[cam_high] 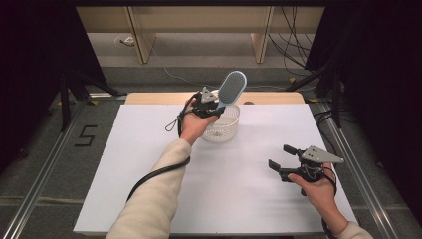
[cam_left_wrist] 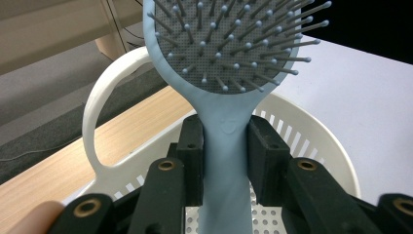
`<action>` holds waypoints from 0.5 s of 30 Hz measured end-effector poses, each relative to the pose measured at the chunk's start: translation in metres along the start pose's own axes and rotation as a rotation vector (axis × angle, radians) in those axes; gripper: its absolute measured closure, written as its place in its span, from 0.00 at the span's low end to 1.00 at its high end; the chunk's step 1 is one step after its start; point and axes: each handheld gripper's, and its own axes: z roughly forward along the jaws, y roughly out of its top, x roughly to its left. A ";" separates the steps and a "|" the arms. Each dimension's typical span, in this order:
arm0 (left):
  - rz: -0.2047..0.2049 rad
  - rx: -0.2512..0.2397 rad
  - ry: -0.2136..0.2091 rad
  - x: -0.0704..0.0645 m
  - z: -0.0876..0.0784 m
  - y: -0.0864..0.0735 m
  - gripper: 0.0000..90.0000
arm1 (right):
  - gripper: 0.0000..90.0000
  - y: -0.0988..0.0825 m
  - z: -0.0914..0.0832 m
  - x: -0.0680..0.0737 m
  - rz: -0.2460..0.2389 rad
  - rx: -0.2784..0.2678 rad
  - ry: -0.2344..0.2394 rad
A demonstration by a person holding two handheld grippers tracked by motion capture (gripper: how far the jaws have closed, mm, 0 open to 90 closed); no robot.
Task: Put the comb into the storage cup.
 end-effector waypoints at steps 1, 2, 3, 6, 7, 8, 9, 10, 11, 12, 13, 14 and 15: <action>-0.001 0.001 0.000 0.000 0.000 0.000 0.77 | 0.17 0.000 0.000 0.000 0.000 0.000 0.000; -0.003 0.001 0.001 0.000 0.000 0.000 0.77 | 0.17 0.000 0.000 0.000 -0.001 -0.001 0.000; -0.009 0.000 0.001 0.000 0.000 0.000 0.77 | 0.17 0.000 0.000 0.000 -0.001 -0.001 -0.001; -0.026 0.009 -0.009 0.002 0.002 -0.001 0.77 | 0.17 0.000 0.000 0.000 0.000 -0.003 -0.001; -0.028 0.012 -0.011 0.002 0.002 -0.001 0.77 | 0.17 0.000 0.000 0.000 0.000 -0.001 -0.001; -0.028 0.020 -0.010 0.002 0.002 -0.001 0.76 | 0.17 0.000 0.000 0.000 0.000 -0.001 -0.001; -0.036 0.015 -0.007 0.002 0.002 -0.002 0.73 | 0.17 0.000 0.000 0.000 -0.001 -0.002 -0.001; -0.050 0.006 -0.007 0.003 0.001 -0.001 0.71 | 0.17 0.000 0.000 0.000 -0.002 -0.003 -0.001; -0.060 0.012 -0.010 0.004 0.000 0.000 0.68 | 0.17 0.000 0.000 0.000 -0.001 -0.004 -0.002; -0.059 0.001 -0.009 0.004 -0.001 0.000 0.61 | 0.17 0.000 0.000 0.000 -0.001 -0.003 -0.003; -0.064 -0.005 -0.007 0.004 -0.003 0.001 0.58 | 0.17 0.000 0.000 0.000 -0.001 -0.003 -0.003; -0.065 -0.013 -0.001 0.004 -0.004 0.002 0.55 | 0.17 0.000 0.000 0.000 -0.002 -0.002 -0.004; -0.066 -0.016 0.001 0.004 -0.006 0.004 0.51 | 0.17 0.000 0.000 0.000 -0.003 -0.002 -0.003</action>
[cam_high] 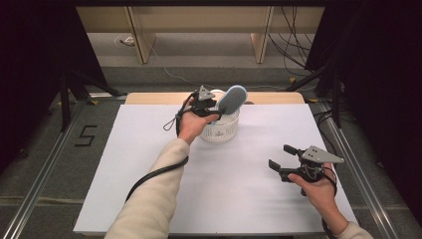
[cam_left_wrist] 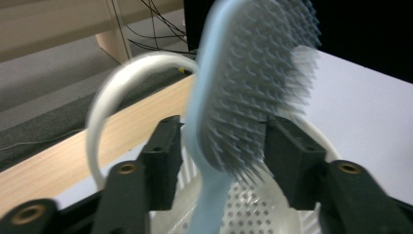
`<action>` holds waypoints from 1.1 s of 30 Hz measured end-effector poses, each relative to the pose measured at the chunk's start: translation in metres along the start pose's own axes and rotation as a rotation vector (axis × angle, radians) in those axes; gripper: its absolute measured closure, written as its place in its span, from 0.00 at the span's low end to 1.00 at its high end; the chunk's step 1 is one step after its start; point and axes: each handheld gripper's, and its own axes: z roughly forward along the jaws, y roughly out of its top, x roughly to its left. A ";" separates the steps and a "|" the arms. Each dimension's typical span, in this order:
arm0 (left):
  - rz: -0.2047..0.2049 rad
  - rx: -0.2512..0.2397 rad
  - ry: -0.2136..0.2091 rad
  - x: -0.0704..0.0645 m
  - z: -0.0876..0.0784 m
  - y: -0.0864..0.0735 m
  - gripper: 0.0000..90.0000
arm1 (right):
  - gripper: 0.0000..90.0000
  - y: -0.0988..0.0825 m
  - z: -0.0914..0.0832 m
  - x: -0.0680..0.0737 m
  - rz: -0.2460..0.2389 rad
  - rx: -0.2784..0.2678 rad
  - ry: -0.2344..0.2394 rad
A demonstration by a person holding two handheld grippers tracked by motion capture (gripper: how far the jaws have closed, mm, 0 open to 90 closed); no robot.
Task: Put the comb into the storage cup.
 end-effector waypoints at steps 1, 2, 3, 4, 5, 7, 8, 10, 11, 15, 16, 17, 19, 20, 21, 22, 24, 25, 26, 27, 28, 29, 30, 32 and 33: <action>-0.005 -0.004 0.001 0.000 -0.002 0.001 0.48 | 0.17 0.000 0.000 0.000 0.000 0.001 0.000; -0.009 -0.011 0.007 0.001 -0.004 0.003 0.44 | 0.17 0.000 0.000 0.000 0.001 0.000 0.001; -0.011 -0.016 0.009 0.002 -0.005 0.003 0.42 | 0.17 0.000 0.000 0.000 0.003 0.000 0.001; -0.013 -0.021 0.013 0.002 -0.007 0.005 0.40 | 0.17 0.000 0.000 0.000 0.001 0.000 0.000; -0.015 -0.024 0.017 0.003 -0.009 0.006 0.37 | 0.17 0.000 0.000 0.000 0.003 -0.001 0.000; -0.022 -0.022 0.025 0.003 -0.013 0.007 0.31 | 0.17 0.000 0.000 0.000 0.002 -0.001 -0.001; -0.019 -0.020 0.028 0.002 -0.015 0.007 0.28 | 0.17 0.000 0.000 0.000 0.003 -0.001 -0.001; -0.023 -0.002 0.023 0.001 -0.019 0.008 0.23 | 0.17 0.000 0.000 0.000 0.003 0.000 -0.001; -0.019 0.005 0.025 0.001 -0.020 0.008 0.17 | 0.17 0.000 0.000 0.000 0.002 0.001 -0.001; -0.019 0.019 0.035 0.001 -0.027 0.005 0.07 | 0.17 0.000 0.000 0.000 0.002 0.002 -0.001; -0.018 0.020 0.029 0.001 -0.029 0.004 0.05 | 0.17 0.000 0.000 0.000 0.002 0.003 -0.002; -0.018 0.026 0.025 0.001 -0.030 0.002 0.03 | 0.17 0.000 0.000 0.000 0.001 0.003 -0.002; -0.028 0.031 0.020 0.002 -0.033 -0.001 0.00 | 0.17 0.000 0.000 0.000 0.001 0.004 -0.002; -0.028 0.034 0.023 0.003 -0.035 -0.003 0.00 | 0.17 0.000 0.000 0.000 0.002 0.003 -0.002; -0.027 0.036 0.028 0.004 -0.037 -0.004 0.00 | 0.17 0.000 0.000 0.000 0.001 0.004 -0.003; -0.030 0.036 0.035 0.005 -0.039 -0.006 0.00 | 0.17 0.000 0.000 0.000 0.001 0.003 -0.003; -0.039 0.034 0.042 0.007 -0.043 -0.009 0.00 | 0.17 0.000 0.000 0.000 0.002 0.003 -0.003; -0.040 0.030 0.045 0.007 -0.045 -0.010 0.00 | 0.17 0.000 0.000 0.000 0.003 0.004 -0.003; -0.041 0.030 0.051 0.007 -0.047 -0.012 0.00 | 0.17 0.000 0.000 0.000 0.003 0.002 -0.003; -0.037 0.031 0.054 0.007 -0.049 -0.013 0.00 | 0.17 0.000 0.000 0.000 0.003 0.002 -0.003; -0.035 0.033 0.056 0.008 -0.051 -0.014 0.00 | 0.17 0.000 0.000 0.000 0.003 0.004 -0.004; -0.033 0.036 0.059 0.008 -0.052 -0.015 0.00 | 0.17 0.000 0.000 0.000 0.002 0.004 -0.004; -0.035 0.038 0.062 0.009 -0.054 -0.017 0.00 | 0.17 0.000 0.000 0.000 0.002 0.004 -0.004; -0.035 0.042 0.059 0.009 -0.056 -0.021 0.00 | 0.17 0.000 0.000 0.000 0.003 0.002 -0.005; -0.032 0.043 0.060 0.009 -0.057 -0.022 0.00 | 0.17 0.000 0.000 0.000 0.002 0.003 -0.006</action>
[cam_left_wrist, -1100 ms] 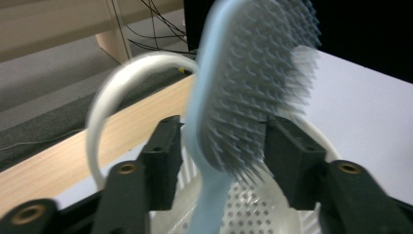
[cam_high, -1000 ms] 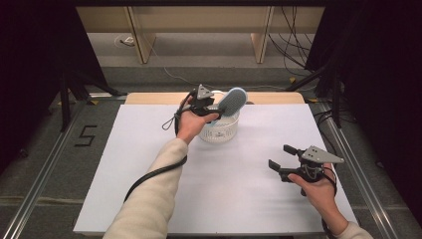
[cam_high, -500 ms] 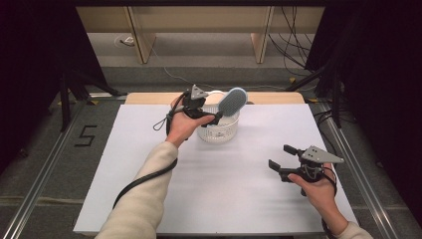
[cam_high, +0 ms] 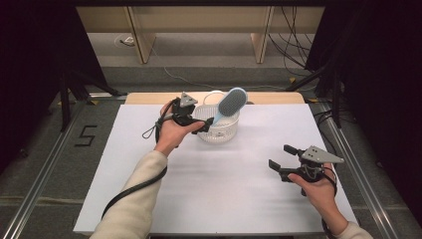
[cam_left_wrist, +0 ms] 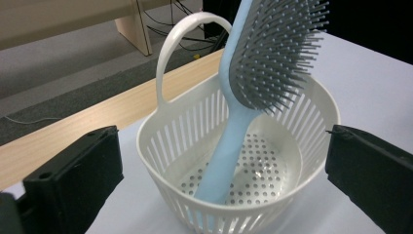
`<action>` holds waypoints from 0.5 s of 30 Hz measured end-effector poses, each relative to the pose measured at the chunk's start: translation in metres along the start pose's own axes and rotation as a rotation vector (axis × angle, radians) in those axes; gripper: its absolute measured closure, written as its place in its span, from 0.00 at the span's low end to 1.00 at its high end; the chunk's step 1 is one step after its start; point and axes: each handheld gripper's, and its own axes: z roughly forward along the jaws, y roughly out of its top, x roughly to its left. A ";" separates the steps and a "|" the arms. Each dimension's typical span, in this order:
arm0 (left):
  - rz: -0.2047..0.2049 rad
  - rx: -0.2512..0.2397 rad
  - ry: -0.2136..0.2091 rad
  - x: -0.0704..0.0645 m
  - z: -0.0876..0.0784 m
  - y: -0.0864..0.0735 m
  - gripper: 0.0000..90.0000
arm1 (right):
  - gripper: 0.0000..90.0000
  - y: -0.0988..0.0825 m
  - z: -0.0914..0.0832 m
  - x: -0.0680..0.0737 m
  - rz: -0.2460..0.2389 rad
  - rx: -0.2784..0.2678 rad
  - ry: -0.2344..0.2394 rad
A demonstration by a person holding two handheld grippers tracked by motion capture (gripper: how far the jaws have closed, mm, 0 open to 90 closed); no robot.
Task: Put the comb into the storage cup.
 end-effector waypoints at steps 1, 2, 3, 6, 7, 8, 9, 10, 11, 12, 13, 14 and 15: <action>0.000 -0.002 0.005 0.000 -0.001 -0.002 0.00 | 0.17 0.000 0.000 0.000 0.000 0.000 0.000; 0.001 -0.003 0.005 0.000 -0.003 -0.003 0.00 | 0.17 0.000 0.000 0.000 0.000 0.000 0.000; 0.002 -0.005 0.005 0.000 -0.005 -0.004 0.00 | 0.17 0.000 0.000 0.000 0.000 0.001 0.000; 0.000 -0.012 0.003 -0.001 -0.010 -0.007 0.00 | 0.17 0.000 0.000 0.000 0.001 0.000 -0.001; -0.009 -0.012 -0.010 -0.001 -0.012 -0.008 0.00 | 0.17 0.000 0.000 0.000 0.001 0.000 -0.001; -0.018 -0.016 -0.023 -0.002 -0.014 -0.010 0.00 | 0.17 0.000 0.000 0.000 0.000 0.000 -0.002; -0.019 -0.017 -0.030 -0.003 -0.016 -0.012 0.00 | 0.17 0.000 0.000 0.000 0.001 0.000 -0.001; -0.019 -0.017 -0.033 -0.005 -0.018 -0.013 0.00 | 0.17 0.000 0.000 0.000 0.001 -0.001 -0.003; -0.016 -0.018 -0.032 -0.005 -0.020 -0.015 0.00 | 0.17 0.000 0.000 0.000 0.001 0.000 -0.004; -0.016 -0.018 -0.032 -0.005 -0.020 -0.015 0.00 | 0.17 0.000 0.000 0.000 0.001 -0.002 -0.004; -0.010 -0.018 -0.034 -0.007 -0.024 -0.018 0.00 | 0.17 0.000 0.000 0.000 0.001 0.000 -0.005; -0.012 -0.020 -0.035 -0.007 -0.025 -0.019 0.00 | 0.17 0.000 0.000 0.000 0.001 0.000 -0.005; -0.016 -0.022 -0.037 -0.008 -0.027 -0.020 0.00 | 0.17 0.000 0.000 0.000 0.001 0.000 -0.004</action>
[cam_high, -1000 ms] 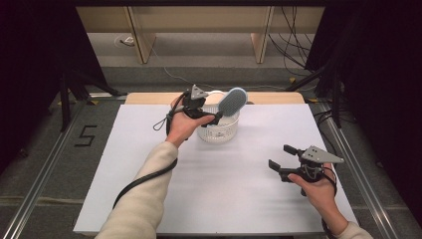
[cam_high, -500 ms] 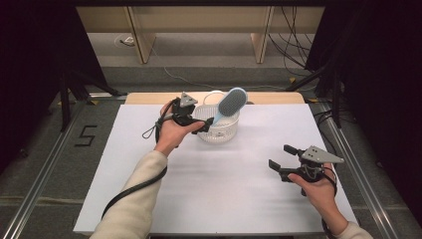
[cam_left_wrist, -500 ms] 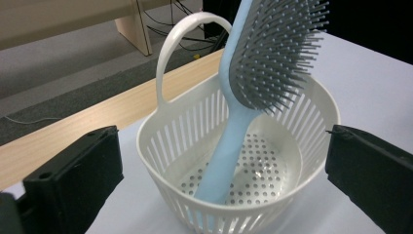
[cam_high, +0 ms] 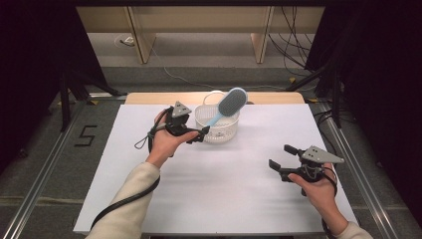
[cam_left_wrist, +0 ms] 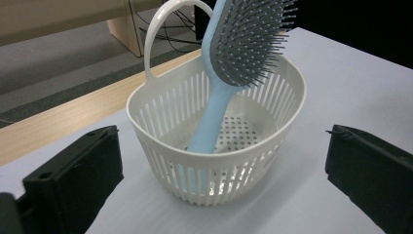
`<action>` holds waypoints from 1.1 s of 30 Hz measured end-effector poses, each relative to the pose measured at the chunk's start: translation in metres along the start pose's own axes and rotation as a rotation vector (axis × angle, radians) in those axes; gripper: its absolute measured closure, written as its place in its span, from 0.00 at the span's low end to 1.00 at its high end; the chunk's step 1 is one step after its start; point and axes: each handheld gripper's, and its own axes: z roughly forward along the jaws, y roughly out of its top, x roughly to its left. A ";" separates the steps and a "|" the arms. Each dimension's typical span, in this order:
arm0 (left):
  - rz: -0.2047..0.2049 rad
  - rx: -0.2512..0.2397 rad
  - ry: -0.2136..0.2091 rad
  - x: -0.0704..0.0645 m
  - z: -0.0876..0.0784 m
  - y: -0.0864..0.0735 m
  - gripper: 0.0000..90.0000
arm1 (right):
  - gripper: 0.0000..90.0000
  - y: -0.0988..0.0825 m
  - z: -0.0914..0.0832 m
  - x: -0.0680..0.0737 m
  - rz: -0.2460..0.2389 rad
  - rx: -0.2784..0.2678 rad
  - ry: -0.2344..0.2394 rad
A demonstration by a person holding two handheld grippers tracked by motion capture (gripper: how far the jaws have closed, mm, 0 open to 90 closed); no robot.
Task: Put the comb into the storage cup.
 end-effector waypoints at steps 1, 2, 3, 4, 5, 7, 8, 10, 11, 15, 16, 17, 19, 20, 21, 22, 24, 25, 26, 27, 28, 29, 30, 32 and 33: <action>-0.001 0.001 -0.012 -0.001 -0.002 -0.002 0.00 | 0.17 0.000 0.000 0.000 0.000 0.000 0.000; -0.001 0.003 -0.029 -0.003 -0.004 -0.005 0.00 | 0.17 0.000 0.000 0.000 -0.001 0.000 -0.001; 0.003 0.004 -0.034 -0.004 -0.006 -0.007 0.00 | 0.17 0.000 0.000 0.000 -0.001 0.000 -0.001; 0.004 0.008 -0.037 -0.006 -0.008 -0.009 0.00 | 0.17 0.000 0.000 0.000 0.000 -0.001 0.000; 0.009 0.010 -0.038 -0.007 -0.009 -0.011 0.00 | 0.17 0.000 0.000 0.000 0.001 0.001 0.000; 0.015 0.012 -0.038 -0.008 -0.013 -0.014 0.00 | 0.17 0.000 0.000 0.000 0.003 0.001 0.000; 0.016 0.012 -0.040 -0.009 -0.015 -0.016 0.00 | 0.17 0.000 0.000 0.000 0.001 0.001 0.000; 0.019 0.007 -0.038 -0.011 -0.018 -0.018 0.00 | 0.17 0.000 0.000 0.000 -0.002 -0.001 0.000; 0.022 0.006 -0.037 -0.012 -0.020 -0.019 0.00 | 0.17 0.000 0.000 0.000 -0.001 -0.001 0.000; 0.035 -0.001 -0.032 -0.015 -0.026 -0.022 0.00 | 0.17 0.000 0.000 0.000 -0.001 -0.001 -0.001; 0.039 -0.002 -0.036 -0.015 -0.028 -0.023 0.00 | 0.17 0.000 0.000 0.000 -0.002 0.000 -0.001; 0.041 -0.001 -0.038 -0.016 -0.030 -0.024 0.00 | 0.17 0.000 0.000 0.000 -0.002 0.001 -0.001; 0.049 0.003 -0.043 -0.016 -0.033 -0.026 0.00 | 0.17 0.000 0.000 0.000 -0.001 0.001 -0.001; 0.052 0.004 -0.041 -0.016 -0.036 -0.027 0.00 | 0.17 0.000 0.000 0.000 -0.002 0.000 0.000; 0.052 0.002 -0.041 -0.016 -0.037 -0.028 0.00 | 0.17 0.000 0.000 0.000 -0.002 0.000 0.000; 0.054 0.000 -0.039 -0.016 -0.039 -0.029 0.00 | 0.17 0.000 0.000 0.000 -0.003 -0.001 -0.001; 0.063 -0.002 -0.031 -0.016 -0.043 -0.033 0.00 | 0.17 0.000 -0.001 0.000 -0.003 0.000 -0.001; 0.069 -0.002 -0.024 -0.016 -0.046 -0.035 0.00 | 0.17 0.000 0.000 0.000 -0.002 -0.001 0.000; 0.068 -0.007 -0.019 -0.016 -0.048 -0.037 0.00 | 0.17 0.000 0.000 0.000 -0.002 -0.001 -0.001; 0.074 -0.012 -0.011 -0.016 -0.050 -0.038 0.00 | 0.17 0.000 -0.001 0.000 -0.003 0.000 -0.001; 0.075 -0.027 -0.002 -0.016 -0.053 -0.040 0.00 | 0.17 0.000 0.000 0.000 -0.002 0.001 -0.001; 0.078 -0.038 0.004 -0.016 -0.055 -0.041 0.00 | 0.17 0.000 0.000 0.000 -0.002 0.000 0.000; 0.083 -0.044 0.009 -0.016 -0.058 -0.043 0.00 | 0.17 0.000 0.000 0.000 -0.002 0.000 0.000; 0.085 -0.043 0.006 -0.015 -0.060 -0.047 0.00 | 0.17 0.000 0.000 0.000 -0.001 0.000 0.000; 0.084 -0.043 0.009 -0.015 -0.061 -0.049 0.00 | 0.17 0.000 0.000 0.000 0.001 0.001 -0.001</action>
